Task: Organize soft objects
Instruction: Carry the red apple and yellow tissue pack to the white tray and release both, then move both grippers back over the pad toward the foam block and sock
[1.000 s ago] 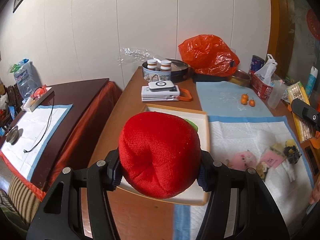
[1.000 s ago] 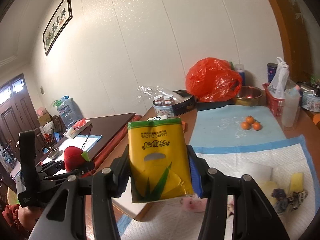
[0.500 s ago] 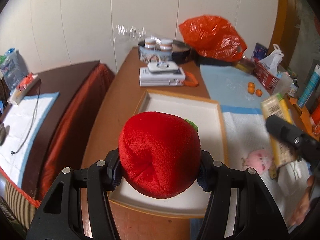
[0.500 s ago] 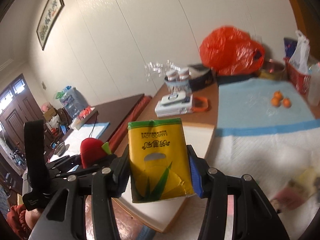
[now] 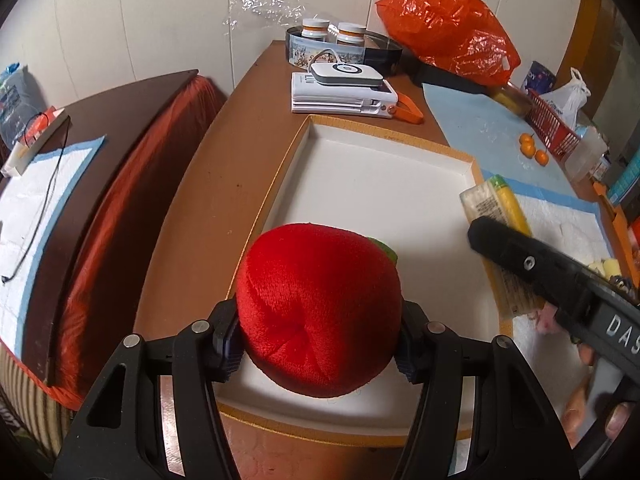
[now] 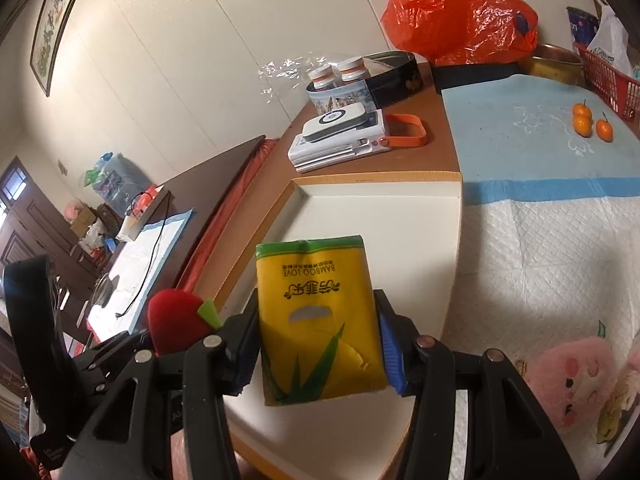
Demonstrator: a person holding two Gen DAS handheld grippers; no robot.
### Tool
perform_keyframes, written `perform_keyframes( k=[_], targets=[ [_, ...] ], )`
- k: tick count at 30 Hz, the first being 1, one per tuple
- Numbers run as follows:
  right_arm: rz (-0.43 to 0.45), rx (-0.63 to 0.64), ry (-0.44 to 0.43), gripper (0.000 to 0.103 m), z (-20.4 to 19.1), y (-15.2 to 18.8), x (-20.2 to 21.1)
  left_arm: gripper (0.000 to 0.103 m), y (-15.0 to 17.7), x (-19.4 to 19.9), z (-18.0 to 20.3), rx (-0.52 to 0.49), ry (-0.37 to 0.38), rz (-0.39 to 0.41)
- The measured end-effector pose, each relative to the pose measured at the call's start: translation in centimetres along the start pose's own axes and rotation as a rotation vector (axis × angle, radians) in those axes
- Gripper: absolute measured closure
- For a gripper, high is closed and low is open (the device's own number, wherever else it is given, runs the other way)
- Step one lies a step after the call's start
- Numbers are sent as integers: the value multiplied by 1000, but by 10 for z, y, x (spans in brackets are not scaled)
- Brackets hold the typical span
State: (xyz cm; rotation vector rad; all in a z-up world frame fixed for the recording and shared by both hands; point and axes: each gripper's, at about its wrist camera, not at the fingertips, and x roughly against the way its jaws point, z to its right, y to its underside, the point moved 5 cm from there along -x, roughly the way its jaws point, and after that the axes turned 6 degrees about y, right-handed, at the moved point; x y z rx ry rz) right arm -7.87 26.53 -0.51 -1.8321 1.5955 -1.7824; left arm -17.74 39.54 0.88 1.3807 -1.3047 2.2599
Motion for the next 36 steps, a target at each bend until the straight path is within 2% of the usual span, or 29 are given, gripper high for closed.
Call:
perform_keyframes(
  k=[1, 2, 4, 5, 13, 20, 23, 26, 31, 36],
  targets=[
    [-4, 2, -3, 37, -1, 0, -1, 37, 0, 1, -1, 8, 2, 6],
    [-4, 2, -9, 17, -3, 0, -2, 33, 1, 2, -4, 16, 10, 19],
    [22, -2, -15, 8, -4, -1, 1, 2, -1, 5, -9, 34, 18, 49],
    [38, 0, -11, 0, -5, -1, 2, 0, -1, 8, -11, 44, 18, 62],
    [138, 28, 23, 0, -8, -5, 27, 0, -3, 33, -18, 88, -1, 147],
    [170, 35, 35, 0, -5, 0, 45, 0, 2, 58, -12, 140, 17, 212],
    [184, 29, 39, 0, 2, 3, 56, 0, 5, 68, -3, 133, 21, 238],
    [200, 16, 43, 0, 10, 4, 68, 0, 6, 77, 11, 108, 27, 261],
    [243, -3, 54, 0, 31, 3, 94, 0, 8, 88, 44, 78, 81, 279],
    [283, -33, 83, 0, 70, -2, 127, 0, 13, 91, 91, 3, 132, 278]
  ],
)
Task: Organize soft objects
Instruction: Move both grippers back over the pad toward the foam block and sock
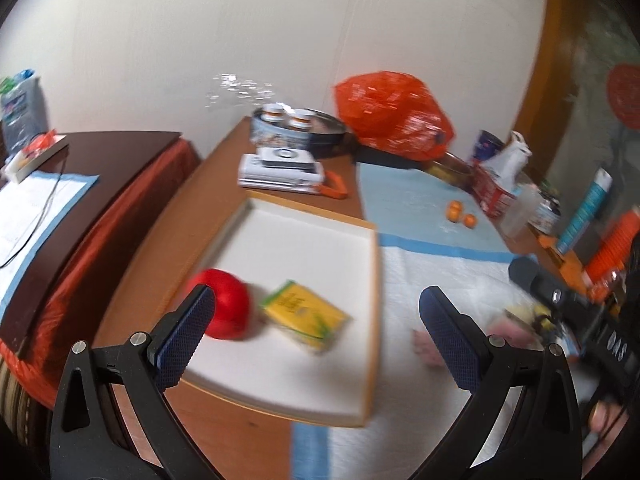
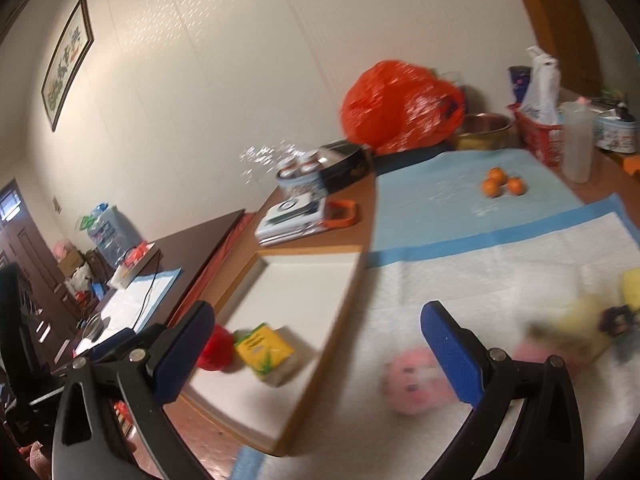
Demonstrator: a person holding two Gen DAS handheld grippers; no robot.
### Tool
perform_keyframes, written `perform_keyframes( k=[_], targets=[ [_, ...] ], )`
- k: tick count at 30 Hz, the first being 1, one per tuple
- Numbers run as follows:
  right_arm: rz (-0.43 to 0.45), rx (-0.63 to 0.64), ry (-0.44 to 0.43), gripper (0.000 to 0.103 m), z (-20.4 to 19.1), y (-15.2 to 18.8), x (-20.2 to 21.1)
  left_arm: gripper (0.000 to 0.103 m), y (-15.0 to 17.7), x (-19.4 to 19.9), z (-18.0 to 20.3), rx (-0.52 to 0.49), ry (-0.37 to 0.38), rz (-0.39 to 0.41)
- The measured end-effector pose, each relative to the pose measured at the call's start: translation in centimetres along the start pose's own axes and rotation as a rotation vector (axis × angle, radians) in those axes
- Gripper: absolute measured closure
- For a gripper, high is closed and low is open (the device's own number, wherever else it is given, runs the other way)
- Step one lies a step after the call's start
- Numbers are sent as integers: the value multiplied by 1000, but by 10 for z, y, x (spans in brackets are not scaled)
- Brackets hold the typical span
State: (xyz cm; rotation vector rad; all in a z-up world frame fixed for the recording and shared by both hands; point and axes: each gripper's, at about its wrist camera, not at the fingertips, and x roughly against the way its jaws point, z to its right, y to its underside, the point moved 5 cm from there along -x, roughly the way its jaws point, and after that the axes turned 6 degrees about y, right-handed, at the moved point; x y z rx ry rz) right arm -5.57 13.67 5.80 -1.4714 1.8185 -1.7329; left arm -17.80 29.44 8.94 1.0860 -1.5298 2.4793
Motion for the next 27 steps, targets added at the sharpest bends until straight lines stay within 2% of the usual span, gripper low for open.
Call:
perform_keyframes(
  k=[6, 10, 12, 16, 21, 24, 27],
  targets=[
    [62, -38, 84, 0, 73, -22, 36, 0, 22, -12, 64, -89, 124, -66],
    [74, -52, 167, 0, 129, -24, 55, 0, 55, -34, 120, -201, 192, -164],
    [69, -83, 206, 0, 161, -21, 63, 0, 74, -46, 144, -223, 225, -230],
    [44, -118, 292, 0, 213, -10, 77, 0, 105, -70, 177, -196, 248, -352],
    [-49, -48, 349, 0, 251, 15, 83, 0, 127, -82, 200, -98, 249, -423],
    [-119, 9, 327, 0, 255, 35, 84, 0, 137, -82, 199, -12, 248, -456],
    [-198, 33, 255, 0, 252, 55, 78, 1, 144, -85, 202, 58, 249, -482]
  ],
)
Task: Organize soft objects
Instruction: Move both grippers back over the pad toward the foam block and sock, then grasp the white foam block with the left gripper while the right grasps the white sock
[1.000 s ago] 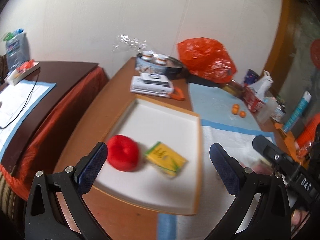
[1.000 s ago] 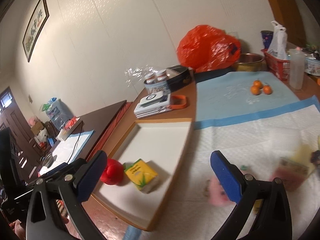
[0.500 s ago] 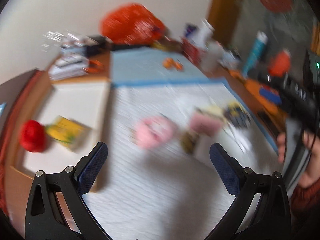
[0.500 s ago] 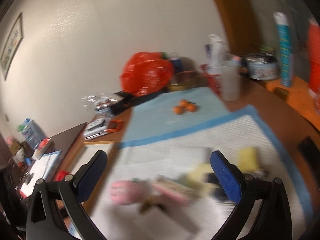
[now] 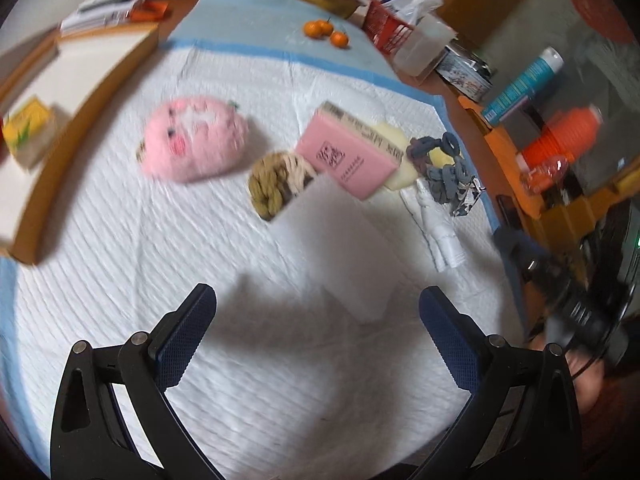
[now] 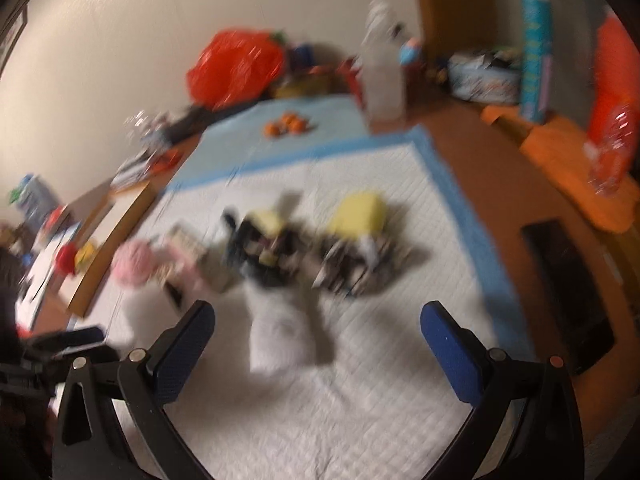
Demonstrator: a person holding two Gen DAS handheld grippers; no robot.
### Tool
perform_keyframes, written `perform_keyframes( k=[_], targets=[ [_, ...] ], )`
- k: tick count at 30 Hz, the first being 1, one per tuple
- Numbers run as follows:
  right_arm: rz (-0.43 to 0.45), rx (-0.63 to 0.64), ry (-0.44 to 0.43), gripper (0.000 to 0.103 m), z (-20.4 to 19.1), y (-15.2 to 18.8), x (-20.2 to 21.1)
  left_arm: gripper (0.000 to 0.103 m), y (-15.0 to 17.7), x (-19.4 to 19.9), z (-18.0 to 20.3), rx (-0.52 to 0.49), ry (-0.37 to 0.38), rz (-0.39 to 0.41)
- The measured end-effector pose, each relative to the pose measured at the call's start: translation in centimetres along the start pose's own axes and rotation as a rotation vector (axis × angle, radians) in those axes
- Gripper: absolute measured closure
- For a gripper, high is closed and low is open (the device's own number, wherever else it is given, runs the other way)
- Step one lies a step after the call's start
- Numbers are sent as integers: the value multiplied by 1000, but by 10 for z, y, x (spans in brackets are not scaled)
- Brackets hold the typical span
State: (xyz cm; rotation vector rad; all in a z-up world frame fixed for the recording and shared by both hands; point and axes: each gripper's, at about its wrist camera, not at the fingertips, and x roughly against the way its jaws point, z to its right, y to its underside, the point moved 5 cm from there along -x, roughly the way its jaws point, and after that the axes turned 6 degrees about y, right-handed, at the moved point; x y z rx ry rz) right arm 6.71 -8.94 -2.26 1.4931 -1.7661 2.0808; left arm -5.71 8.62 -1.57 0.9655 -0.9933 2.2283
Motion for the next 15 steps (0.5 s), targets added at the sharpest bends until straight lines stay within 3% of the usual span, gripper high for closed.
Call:
perform_keyframes(
  k=[6, 11, 12, 13, 14, 15],
  targets=[
    [-46, 129, -36, 5, -25, 6, -24, 1, -4, -19, -3, 160, 7, -22],
    [-86, 211, -37, 12, -43, 6, -45, 5, -19, -32, 4, 201, -33, 19],
    [-92, 222, -35, 13, -45, 7, -48, 15, -20, -33, 6, 187, -64, 27],
    [-99, 235, -28, 19, -46, 9, -51, 35, -21, -33, 7, 170, -87, 33],
    [-104, 242, -27, 33, -47, 10, -53, 48, -20, -34, 8, 150, -95, 36],
    [-111, 247, -29, 40, -47, 13, -55, 49, -20, -35, 8, 150, -75, 40]
  ],
)
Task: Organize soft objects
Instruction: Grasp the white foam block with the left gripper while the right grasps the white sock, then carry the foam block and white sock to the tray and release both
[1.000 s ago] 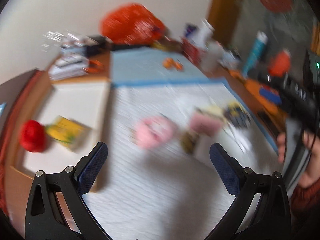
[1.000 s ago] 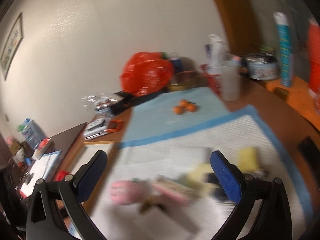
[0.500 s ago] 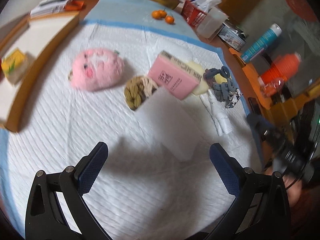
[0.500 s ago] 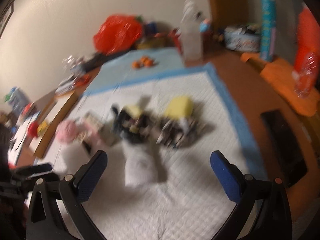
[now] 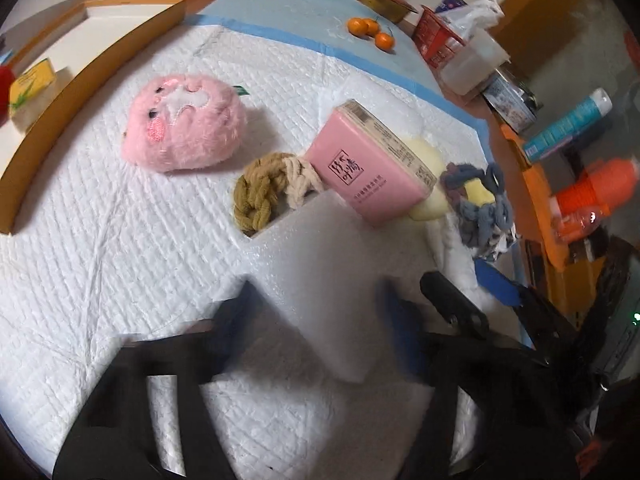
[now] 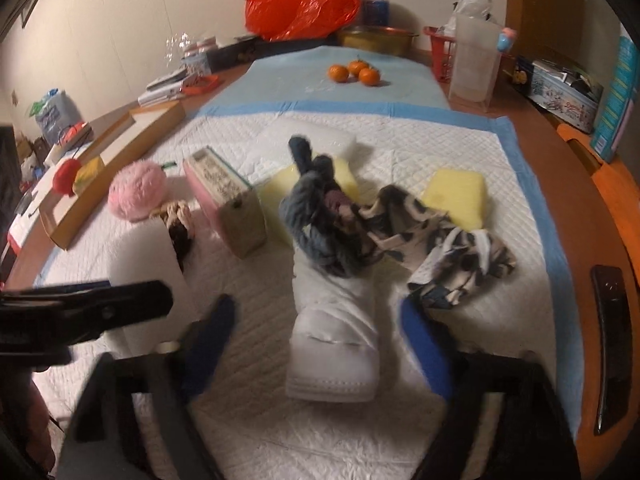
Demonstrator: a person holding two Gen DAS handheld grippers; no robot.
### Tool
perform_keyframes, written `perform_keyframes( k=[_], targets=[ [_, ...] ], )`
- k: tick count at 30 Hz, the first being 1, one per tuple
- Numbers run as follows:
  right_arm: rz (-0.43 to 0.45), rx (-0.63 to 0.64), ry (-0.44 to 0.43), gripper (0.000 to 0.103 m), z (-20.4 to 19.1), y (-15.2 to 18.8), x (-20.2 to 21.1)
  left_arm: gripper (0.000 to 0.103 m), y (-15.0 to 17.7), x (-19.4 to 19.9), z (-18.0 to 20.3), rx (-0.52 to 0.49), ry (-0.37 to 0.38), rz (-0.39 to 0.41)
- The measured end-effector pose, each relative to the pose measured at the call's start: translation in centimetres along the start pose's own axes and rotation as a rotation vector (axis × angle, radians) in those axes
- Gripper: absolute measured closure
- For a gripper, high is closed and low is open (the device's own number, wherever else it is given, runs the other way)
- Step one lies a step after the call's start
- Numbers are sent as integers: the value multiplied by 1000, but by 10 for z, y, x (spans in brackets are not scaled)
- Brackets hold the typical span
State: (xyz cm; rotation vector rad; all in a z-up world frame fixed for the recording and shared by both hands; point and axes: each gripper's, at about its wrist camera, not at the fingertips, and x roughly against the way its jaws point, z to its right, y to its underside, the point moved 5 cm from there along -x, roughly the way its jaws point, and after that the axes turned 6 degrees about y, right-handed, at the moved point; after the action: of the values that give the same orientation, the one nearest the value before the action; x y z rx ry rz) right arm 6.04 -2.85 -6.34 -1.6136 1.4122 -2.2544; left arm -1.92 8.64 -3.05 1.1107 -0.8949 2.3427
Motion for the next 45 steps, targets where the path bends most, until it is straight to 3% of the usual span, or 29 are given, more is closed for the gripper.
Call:
perform_keyframes(
  k=[2, 4, 9, 20, 28, 35, 39, 45],
  targets=[
    [-14, 10, 0, 62, 2, 5, -4, 54, 1, 3, -2, -2, 21, 19],
    [-6, 6, -36, 65, 5, 8, 0, 63, 3, 11, -6, -3, 43, 43],
    [29, -49, -122, 66, 14, 6, 21, 73, 3, 40, -11, -24, 69, 103],
    [151, -127, -223, 66, 3, -22, 63, 76, -17, 91, -11, -98, 63, 254],
    [275, -123, -239, 66, -11, -51, 106, 76, -39, 153, -11, -201, -1, 412],
    [439, -136, -277, 66, -23, -86, 159, 75, -49, 218, -25, -245, -79, 566],
    [481, -121, -291, 66, -38, -100, 172, 76, -56, 239, -46, -233, -112, 592],
    [475, -110, -313, 66, -61, -109, 168, 76, -57, 256, -72, -220, -158, 605]
  ],
)
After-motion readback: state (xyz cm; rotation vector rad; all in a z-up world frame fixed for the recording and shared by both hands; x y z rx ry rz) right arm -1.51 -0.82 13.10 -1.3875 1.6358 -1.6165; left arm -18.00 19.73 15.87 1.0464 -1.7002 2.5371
